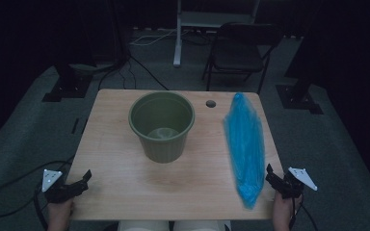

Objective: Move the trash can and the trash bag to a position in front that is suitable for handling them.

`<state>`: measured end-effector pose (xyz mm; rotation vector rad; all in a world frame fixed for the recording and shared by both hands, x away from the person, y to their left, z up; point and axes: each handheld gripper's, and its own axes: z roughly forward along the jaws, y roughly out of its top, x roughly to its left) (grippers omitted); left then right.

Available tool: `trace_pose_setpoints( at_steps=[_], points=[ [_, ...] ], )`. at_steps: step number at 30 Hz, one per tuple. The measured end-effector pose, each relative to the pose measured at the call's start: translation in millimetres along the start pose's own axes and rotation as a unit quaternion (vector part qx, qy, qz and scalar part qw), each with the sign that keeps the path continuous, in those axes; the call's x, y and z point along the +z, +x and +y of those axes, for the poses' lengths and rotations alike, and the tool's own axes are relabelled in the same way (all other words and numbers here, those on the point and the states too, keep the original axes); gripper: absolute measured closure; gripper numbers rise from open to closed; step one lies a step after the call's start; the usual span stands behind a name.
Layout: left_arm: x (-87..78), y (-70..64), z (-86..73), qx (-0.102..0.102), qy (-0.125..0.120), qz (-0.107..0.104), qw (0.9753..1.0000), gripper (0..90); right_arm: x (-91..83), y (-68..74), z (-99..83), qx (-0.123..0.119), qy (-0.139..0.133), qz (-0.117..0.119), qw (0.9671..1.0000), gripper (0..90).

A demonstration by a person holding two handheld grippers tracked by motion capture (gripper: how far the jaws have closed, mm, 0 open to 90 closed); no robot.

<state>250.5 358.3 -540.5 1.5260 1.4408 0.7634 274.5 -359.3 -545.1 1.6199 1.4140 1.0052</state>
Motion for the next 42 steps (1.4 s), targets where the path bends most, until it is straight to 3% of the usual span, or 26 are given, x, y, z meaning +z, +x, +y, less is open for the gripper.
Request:
trace_pose_setpoints(
  at_steps=[5,7,14,17,22,26,33,42],
  points=[
    [5.3,0.5,2.4,-0.006,0.009,-0.004,0.9999,0.4,5.8,0.0,2.6,0.006,0.012,0.002,0.9999,13.2],
    [11.4,2.2,6.0,-0.007,0.014,0.002,0.9999,0.4,10.8,6.0,7.2,-0.010,0.022,0.004,0.9997,13.1],
    [22.8,3.4,11.5,-0.006,0.023,0.007,0.9997,0.4,16.9,23.7,34.0,-0.015,0.008,0.027,0.9995,13.1],
    [28.7,2.9,14.4,-0.003,0.030,0.007,0.9995,0.4,21.0,35.0,47.8,-0.018,-0.004,0.040,0.9990,13.2],
    [43.9,1.1,23.0,-0.003,0.034,0.007,0.9994,0.4,33.9,60.7,69.4,-0.033,-0.001,0.076,0.9965,13.2],
    [52.3,-4.8,33.3,-0.005,0.024,0.003,0.9997,0.4,45.1,79.6,84.6,-0.040,-0.006,0.088,0.9953,13.2],
    [73.2,-12.6,51.0,0.018,0.030,0.001,0.9994,0.4,64.8,109.5,100.9,-0.050,-0.004,0.115,0.9921,13.2],
    [108.0,-34.0,90.5,0.044,0.017,-0.006,0.9989,0.4,89.4,143.2,115.1,-0.044,0.011,0.143,0.9888,13.2]
  ],
)
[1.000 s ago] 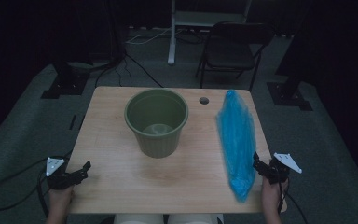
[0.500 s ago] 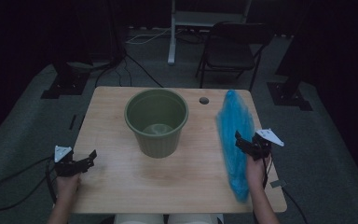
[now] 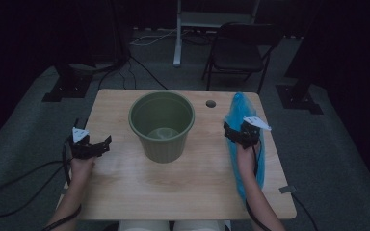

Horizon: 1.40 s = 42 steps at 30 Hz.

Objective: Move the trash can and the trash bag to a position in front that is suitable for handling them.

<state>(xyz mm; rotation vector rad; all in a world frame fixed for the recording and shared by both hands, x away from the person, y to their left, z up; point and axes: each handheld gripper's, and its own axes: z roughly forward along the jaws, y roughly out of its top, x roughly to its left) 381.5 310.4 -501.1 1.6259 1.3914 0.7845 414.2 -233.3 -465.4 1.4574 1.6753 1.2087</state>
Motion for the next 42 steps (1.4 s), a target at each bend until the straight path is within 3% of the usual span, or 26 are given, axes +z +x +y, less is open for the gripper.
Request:
trace_pose_setpoints(
  at_steps=[4,9,16,19,23,24,28,31,35,42],
  points=[
    [14.1,-10.6,12.8,0.012,-0.003,0.002,0.9999,0.4,13.1,10.5,5.4,0.005,0.010,0.010,0.9999,13.2],
    [29.5,-24.4,24.9,0.018,-0.007,-0.012,0.9997,0.4,29.0,25.7,9.3,0.001,0.015,0.027,0.9995,13.1],
    [46.5,-37.3,31.0,0.032,0.000,-0.017,0.9993,0.4,53.3,48.1,9.6,-0.002,0.026,0.057,0.9980,12.6],
    [50.4,-41.7,33.7,0.028,-0.003,-0.026,0.9992,0.4,64.9,60.9,8.7,-0.015,0.038,0.067,0.9969,12.5],
    [54.1,-49.5,36.4,0.036,-0.001,-0.037,0.9987,0.4,71.2,68.7,7.7,-0.014,0.043,0.080,0.9957,12.5],
    [54.5,-51.1,36.9,0.036,-0.001,-0.041,0.9985,0.4,73.5,72.6,8.1,-0.008,0.046,0.093,0.9946,12.5],
    [53.9,-59.4,37.9,0.046,0.000,-0.063,0.9970,0.4,74.4,82.0,9.9,-0.025,0.062,0.113,0.9913,12.5],
    [51.2,-62.5,38.4,0.051,0.005,-0.061,0.9968,0.4,70.5,85.6,10.3,-0.033,0.058,0.111,0.9915,13.7],
    [46.7,-67.0,36.1,0.050,0.006,-0.061,0.9968,0.4,68.1,81.0,8.5,-0.013,0.064,0.127,0.9898,13.7],
    [37.5,-77.2,32.6,0.069,0.009,-0.071,0.9950,0.4,53.4,77.1,3.9,-0.028,0.058,0.116,0.9912,14.3]
  ],
)
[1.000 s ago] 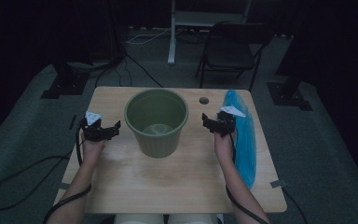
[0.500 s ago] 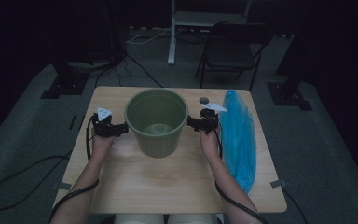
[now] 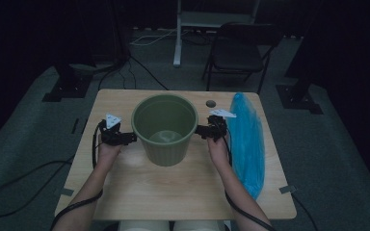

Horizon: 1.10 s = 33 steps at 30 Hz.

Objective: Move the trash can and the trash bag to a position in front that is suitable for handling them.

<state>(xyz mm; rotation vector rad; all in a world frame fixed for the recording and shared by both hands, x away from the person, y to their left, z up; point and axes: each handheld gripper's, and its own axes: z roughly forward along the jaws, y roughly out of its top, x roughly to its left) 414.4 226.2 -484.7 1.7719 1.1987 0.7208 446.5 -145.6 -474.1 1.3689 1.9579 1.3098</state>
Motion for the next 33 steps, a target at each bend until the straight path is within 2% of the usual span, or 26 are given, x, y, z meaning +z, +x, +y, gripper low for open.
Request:
trace_pose_setpoints(
  at_steps=[2,7,12,18,21,25,33],
  points=[
    [-1.8,-2.7,-1.0,-0.002,0.000,-0.003,1.0000,0.4,-4.4,-0.5,-3.1,0.003,-0.002,0.002,1.0000,14.3],
    [-9.8,-10.5,-4.5,0.007,0.002,-0.008,0.9999,0.4,-13.5,-0.8,-8.6,0.001,-0.003,0.003,1.0000,14.4],
    [-21.3,-18.6,-9.3,0.017,0.006,-0.017,0.9997,0.4,-24.0,-0.4,-14.4,0.003,0.002,0.013,0.9999,14.4],
    [-37.2,-26.1,-14.9,0.032,0.006,-0.027,0.9991,0.4,-39.7,4.8,-22.5,-0.020,0.000,0.014,0.9997,14.4],
    [-43.2,-28.2,-16.5,0.040,0.005,-0.024,0.9989,0.4,-46.5,9.3,-26.7,-0.030,-0.003,0.014,0.9994,14.5],
    [-48.9,-29.9,-20.1,0.037,0.005,-0.028,0.9989,0.4,-51.9,10.5,-32.0,-0.018,0.000,0.032,0.9993,15.1],
    [-65.8,-35.8,-30.6,0.040,0.001,-0.039,0.9985,0.4,-66.1,17.6,-42.0,-0.032,-0.008,0.037,0.9988,15.3]
  ],
)
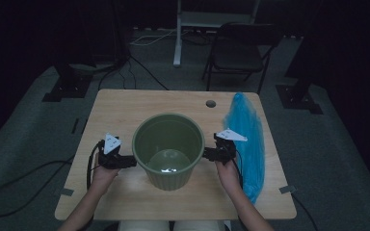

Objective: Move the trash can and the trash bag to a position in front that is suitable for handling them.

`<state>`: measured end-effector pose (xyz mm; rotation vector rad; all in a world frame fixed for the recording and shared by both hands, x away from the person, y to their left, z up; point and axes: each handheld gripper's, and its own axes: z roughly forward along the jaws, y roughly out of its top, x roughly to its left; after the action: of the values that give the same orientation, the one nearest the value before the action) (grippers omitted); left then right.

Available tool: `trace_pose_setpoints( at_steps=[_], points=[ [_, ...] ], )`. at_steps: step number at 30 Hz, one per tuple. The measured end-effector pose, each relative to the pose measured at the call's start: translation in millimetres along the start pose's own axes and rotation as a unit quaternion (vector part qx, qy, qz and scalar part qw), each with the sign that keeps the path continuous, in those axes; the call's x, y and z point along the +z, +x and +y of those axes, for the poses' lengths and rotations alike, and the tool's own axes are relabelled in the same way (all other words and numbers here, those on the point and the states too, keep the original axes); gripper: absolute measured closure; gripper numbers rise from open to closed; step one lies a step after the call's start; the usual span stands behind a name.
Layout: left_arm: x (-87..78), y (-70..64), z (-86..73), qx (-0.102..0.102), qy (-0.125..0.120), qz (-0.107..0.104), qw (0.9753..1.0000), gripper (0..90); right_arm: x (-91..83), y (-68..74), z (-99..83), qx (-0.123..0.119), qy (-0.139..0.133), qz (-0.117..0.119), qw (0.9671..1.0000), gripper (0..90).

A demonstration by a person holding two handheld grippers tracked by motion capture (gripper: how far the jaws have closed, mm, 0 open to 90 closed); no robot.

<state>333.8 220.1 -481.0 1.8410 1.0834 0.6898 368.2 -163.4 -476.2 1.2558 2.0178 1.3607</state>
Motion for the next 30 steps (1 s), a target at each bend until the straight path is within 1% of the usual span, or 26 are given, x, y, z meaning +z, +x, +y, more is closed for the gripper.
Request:
trace_pose_setpoints(
  at_steps=[4,5,7,9,12,14,16,17,18,19,20,21,22,23,25,27,29,30],
  points=[
    [-9.4,-4.8,-4.8,0.007,-0.003,0.001,1.0000,0.4,-8.5,5.4,-5.9,-0.002,0.001,0.010,0.9999,15.2],
    [-11.4,-5.6,-5.7,0.010,-0.003,-0.002,0.9999,0.4,-10.5,6.7,-7.2,-0.007,-0.002,0.011,0.9999,15.2],
    [-14.6,-7.7,-6.8,0.009,-0.001,-0.006,0.9999,0.4,-14.2,8.7,-9.7,-0.015,-0.006,0.009,0.9998,15.2],
    [-18.0,-10.6,-8.1,0.013,-0.001,-0.007,0.9999,0.4,-17.0,9.5,-11.3,-0.011,-0.003,0.013,0.9998,15.2],
    [-22.3,-14.0,-11.7,0.015,-0.005,-0.019,0.9997,0.5,-22.2,10.4,-14.5,-0.011,-0.004,0.014,0.9998,15.2],
    [-24.8,-16.4,-13.6,0.016,-0.007,-0.022,0.9996,0.4,-24.7,10.3,-17.1,-0.013,-0.010,0.014,0.9998,15.0],
    [-26.6,-18.8,-15.2,0.022,-0.012,-0.023,0.9994,0.4,-26.3,9.3,-18.8,-0.009,-0.013,0.016,0.9998,14.6],
    [-27.8,-19.6,-16.5,0.026,-0.021,-0.023,0.9992,0.4,-26.5,8.7,-19.1,-0.009,-0.012,0.016,0.9998,12.6],
    [-28.4,-19.5,-17.2,0.028,-0.026,-0.024,0.9990,0.4,-27.5,6.2,-18.7,-0.009,-0.013,0.019,0.9997,12.2],
    [-29.3,-18.6,-18.3,0.026,-0.031,-0.027,0.9988,0.3,-28.4,4.1,-18.2,-0.008,-0.016,0.017,0.9997,12.2],
    [-29.3,-18.6,-18.3,0.026,-0.031,-0.027,0.9988,0.3,-28.4,4.1,-18.2,-0.008,-0.016,0.017,0.9997,12.2],
    [-30.6,-13.8,-22.8,0.016,-0.043,-0.027,0.9986,0.3,-30.2,0.2,-17.2,-0.008,-0.018,0.009,0.9998,12.2],
    [-30.3,-11.5,-25.7,0.011,-0.044,-0.024,0.9987,0.3,-36.0,-14.4,-13.8,-0.001,-0.024,-0.017,0.9996,12.2],
    [-30.2,-8.9,-29.4,0.007,-0.043,-0.021,0.9988,0.4,-39.0,-23.8,-12.3,0.006,-0.027,-0.031,0.9991,12.2],
    [-29.9,-4.5,-37.7,0.002,-0.037,-0.020,0.9991,0.4,-44.7,-47.1,-9.3,0.031,-0.026,-0.061,0.9973,12.3],
    [-29.6,-2.0,-46.1,-0.002,-0.033,-0.023,0.9992,0.4,-50.2,-71.9,-7.4,0.061,-0.020,-0.090,0.9939,12.3],
    [-29.5,0.2,-53.3,-0.007,-0.031,-0.030,0.9991,0.4,-54.0,-95.0,-6.5,0.080,-0.010,-0.120,0.9894,12.3],
    [-29.6,1.3,-56.6,-0.009,-0.032,-0.033,0.9989,0.4,-55.7,-106.4,-6.4,0.087,-0.009,-0.128,0.9879,12.3]
  ],
)
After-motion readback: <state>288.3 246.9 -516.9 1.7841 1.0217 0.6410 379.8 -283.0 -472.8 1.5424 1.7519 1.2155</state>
